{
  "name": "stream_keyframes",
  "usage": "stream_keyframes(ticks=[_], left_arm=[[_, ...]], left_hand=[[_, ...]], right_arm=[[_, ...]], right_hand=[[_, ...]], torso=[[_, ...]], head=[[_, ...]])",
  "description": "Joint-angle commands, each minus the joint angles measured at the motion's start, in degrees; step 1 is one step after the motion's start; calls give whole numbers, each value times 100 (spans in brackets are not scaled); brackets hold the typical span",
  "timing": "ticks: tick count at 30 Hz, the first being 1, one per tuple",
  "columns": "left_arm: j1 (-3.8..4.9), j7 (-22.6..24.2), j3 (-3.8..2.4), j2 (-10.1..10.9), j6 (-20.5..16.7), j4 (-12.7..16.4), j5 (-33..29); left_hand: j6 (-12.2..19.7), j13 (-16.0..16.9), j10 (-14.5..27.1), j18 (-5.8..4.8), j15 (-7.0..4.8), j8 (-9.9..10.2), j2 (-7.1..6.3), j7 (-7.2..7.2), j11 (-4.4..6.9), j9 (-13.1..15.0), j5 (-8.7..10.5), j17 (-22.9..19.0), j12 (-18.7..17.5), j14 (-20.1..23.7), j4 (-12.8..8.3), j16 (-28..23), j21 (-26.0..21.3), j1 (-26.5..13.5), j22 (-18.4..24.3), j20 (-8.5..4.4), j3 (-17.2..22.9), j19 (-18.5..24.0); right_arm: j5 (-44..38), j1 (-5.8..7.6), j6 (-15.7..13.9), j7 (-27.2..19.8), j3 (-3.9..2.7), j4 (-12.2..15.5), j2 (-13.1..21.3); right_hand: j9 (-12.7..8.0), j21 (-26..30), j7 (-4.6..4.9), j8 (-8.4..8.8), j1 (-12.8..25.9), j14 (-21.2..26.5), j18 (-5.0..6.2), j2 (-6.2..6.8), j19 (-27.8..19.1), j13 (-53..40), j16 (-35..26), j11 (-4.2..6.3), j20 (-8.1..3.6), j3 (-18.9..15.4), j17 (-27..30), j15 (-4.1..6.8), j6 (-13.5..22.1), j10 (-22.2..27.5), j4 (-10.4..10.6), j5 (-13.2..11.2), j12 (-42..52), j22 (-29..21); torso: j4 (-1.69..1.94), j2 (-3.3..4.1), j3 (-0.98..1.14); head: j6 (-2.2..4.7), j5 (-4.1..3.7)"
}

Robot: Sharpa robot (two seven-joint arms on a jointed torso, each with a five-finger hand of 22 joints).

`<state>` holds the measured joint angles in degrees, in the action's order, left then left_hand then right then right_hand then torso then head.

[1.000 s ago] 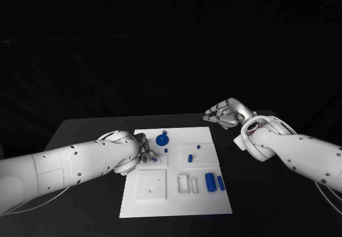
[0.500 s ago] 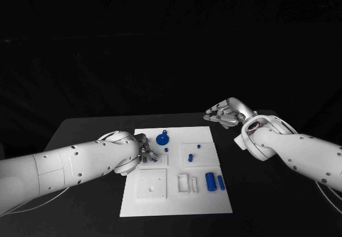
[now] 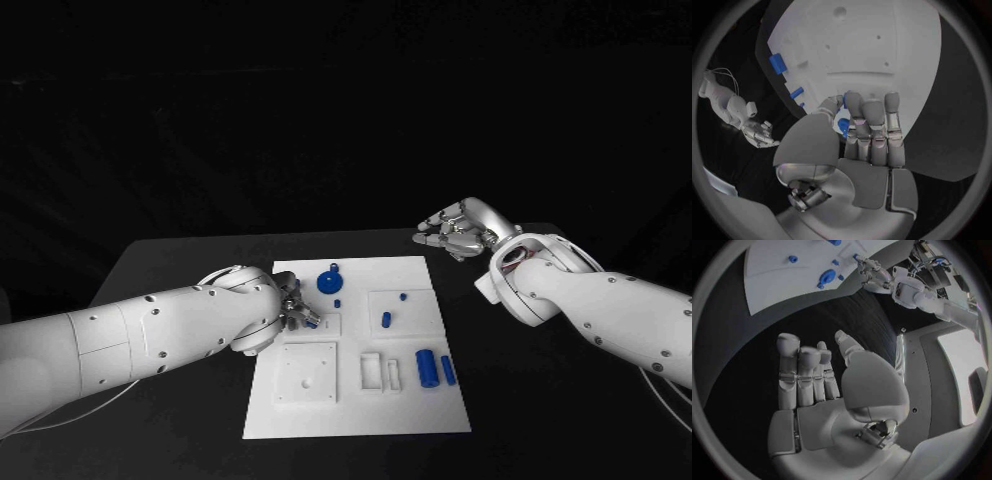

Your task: Assemble the parts on the task board

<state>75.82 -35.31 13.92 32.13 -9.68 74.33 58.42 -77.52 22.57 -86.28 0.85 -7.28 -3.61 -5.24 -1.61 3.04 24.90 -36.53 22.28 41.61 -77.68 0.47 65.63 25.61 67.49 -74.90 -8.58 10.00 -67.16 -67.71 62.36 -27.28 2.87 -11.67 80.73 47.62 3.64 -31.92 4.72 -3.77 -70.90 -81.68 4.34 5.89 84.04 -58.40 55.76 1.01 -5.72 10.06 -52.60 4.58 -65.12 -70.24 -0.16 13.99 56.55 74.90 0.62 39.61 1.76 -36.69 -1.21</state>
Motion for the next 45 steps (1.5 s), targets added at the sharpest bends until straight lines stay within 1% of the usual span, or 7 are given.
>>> stream_keyframes(ticks=[1,21,25,28,31,37,45], left_arm=[[-6,14,-2,0,91,4,57],[-14,3,-2,1,224,-9,67],[-15,3,-2,-7,261,-10,67],[-15,6,-2,-14,280,-15,67],[-15,12,-2,-24,292,-21,77],[-16,28,-2,-51,301,-33,107],[-16,40,-2,-87,310,-67,138]], left_hand=[[-354,5,-43,-64,-47,-17,65,318,243,11,-20,4,22,-15,-992,12,23,7,-120,27,957,25],[-355,6,-43,-62,-45,-17,64,318,242,-11,-17,0,15,-15,-986,7,19,10,-120,29,954,25],[-363,10,-44,-63,-45,-20,71,321,242,-24,10,-2,18,-18,-975,6,13,2,-118,32,947,23],[-406,29,-43,-69,-43,-26,98,339,242,-19,125,7,48,-22,-936,22,0,-20,-113,42,924,21],[-425,30,-44,-71,-42,-23,101,345,241,-16,160,10,49,-22,-918,26,-13,-19,-112,45,911,17],[-456,41,-44,-72,-41,-20,104,355,245,-11,202,19,78,-27,-887,44,-34,-6,-111,51,889,2],[-459,41,-44,-71,-39,-20,105,355,246,-11,214,22,86,-28,-871,52,-50,10,-114,54,885,-9]], right_arm=[[-50,0,44,-53,-4,-4,-4],[-50,-1,51,-56,-4,-13,-11],[-50,-1,53,-56,-4,-15,-12],[-50,-1,55,-55,-4,-16,-13],[-50,-1,56,-56,-4,-15,-13],[-50,-1,56,-59,-4,-17,-17],[-50,-1,58,-60,-4,-16,-18]], right_hand=[[-1,33,-24,20,-40,30,54,-14,36,4,-14,2,0,-34,-1,13,-4,33,-11,22,-6,351],[-1,30,-31,20,-30,30,51,-20,36,6,-11,6,-3,-34,-3,16,-27,34,-4,32,-7,353],[-1,32,-32,21,-31,31,50,-17,36,6,-15,7,-4,-32,0,17,-31,35,-5,60,-8,352],[-1,32,-34,21,-31,30,50,-17,36,7,-13,9,-5,-30,-2,17,-34,35,-5,80,-8,352],[-2,35,-33,22,-31,30,50,-16,35,8,-13,9,-5,-27,-2,17,-32,36,-6,101,-10,352],[-1,35,-34,21,-26,29,49,-16,35,10,-12,9,-5,-27,-3,18,-33,37,-2,112,-12,351],[-1,34,-34,21,-18,29,49,-16,35,8,-13,10,-6,-22,-1,18,-35,36,5,138,-10,352]], torso=[[-4,-2,1],[-6,2,6],[-4,4,7],[-3,4,9],[-8,1,11],[-8,3,9],[-8,5,13]], head=[[-1,3],[9,9],[0,7],[7,4],[11,0],[17,-6],[23,-28]])
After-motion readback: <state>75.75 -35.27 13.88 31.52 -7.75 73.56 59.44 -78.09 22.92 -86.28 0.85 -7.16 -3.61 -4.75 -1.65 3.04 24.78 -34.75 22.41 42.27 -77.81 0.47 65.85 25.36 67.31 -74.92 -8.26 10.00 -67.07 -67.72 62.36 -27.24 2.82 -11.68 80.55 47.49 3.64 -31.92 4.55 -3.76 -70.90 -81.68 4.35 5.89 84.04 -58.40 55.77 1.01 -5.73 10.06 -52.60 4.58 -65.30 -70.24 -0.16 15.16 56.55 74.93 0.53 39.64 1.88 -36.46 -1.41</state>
